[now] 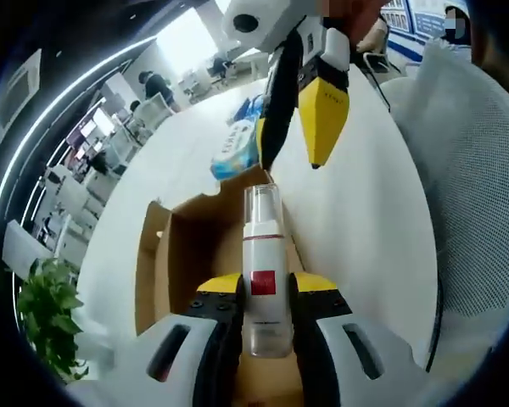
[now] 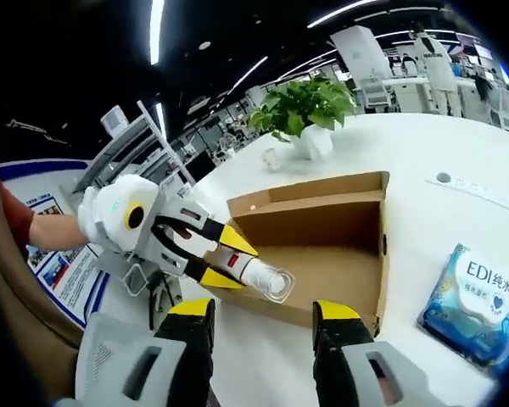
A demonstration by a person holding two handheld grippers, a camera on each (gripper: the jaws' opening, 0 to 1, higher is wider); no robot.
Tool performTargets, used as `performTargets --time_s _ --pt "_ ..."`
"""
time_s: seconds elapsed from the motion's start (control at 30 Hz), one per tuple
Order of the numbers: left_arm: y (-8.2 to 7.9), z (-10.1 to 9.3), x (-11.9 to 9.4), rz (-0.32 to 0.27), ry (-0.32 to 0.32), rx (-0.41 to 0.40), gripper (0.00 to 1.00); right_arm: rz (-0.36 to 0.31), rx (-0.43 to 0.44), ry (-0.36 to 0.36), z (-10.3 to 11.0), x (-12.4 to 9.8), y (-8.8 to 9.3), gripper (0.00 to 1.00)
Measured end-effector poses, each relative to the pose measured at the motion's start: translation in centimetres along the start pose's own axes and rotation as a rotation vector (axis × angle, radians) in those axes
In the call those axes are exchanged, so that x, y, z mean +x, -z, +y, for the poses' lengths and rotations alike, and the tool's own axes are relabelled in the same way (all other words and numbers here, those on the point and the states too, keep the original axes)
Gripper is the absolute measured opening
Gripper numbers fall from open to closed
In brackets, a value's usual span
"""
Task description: Operate the shoe box by opening the lid, removing the specified soft item, and placing it in the target area until the item is outside and the box remains undamaged.
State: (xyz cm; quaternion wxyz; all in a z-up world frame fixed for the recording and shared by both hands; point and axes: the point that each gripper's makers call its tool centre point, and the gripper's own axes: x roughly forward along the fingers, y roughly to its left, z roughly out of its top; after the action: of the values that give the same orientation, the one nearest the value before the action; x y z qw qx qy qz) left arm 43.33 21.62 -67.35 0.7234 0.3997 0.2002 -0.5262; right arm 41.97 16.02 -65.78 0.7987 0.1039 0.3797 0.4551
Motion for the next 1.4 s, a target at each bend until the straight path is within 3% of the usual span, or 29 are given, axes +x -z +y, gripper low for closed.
performTargets --time_s 0.33,0.63,1.13,1.4 --pt "-3.3 -0.7 -0.2 -0.041 0.006 0.114 0.20 -0.025 0.099 -0.051 0.1 -0.3 -0.2 0.42" --pt "-5.3 -0.8 -0.2 -0.073 0.009 0.152 0.20 -0.082 0.226 -0.144 1.0 -0.5 -0.8 0.34" --pt "-5.3 -0.8 -0.1 -0.059 0.018 0.183 0.20 -0.141 0.335 -0.195 2.9 -1.1 -1.1 0.19" --pt "-5.2 -1.0 0.1 -0.041 0.015 0.200 0.20 -0.134 0.349 -0.187 3.2 -0.9 -0.7 0.19"
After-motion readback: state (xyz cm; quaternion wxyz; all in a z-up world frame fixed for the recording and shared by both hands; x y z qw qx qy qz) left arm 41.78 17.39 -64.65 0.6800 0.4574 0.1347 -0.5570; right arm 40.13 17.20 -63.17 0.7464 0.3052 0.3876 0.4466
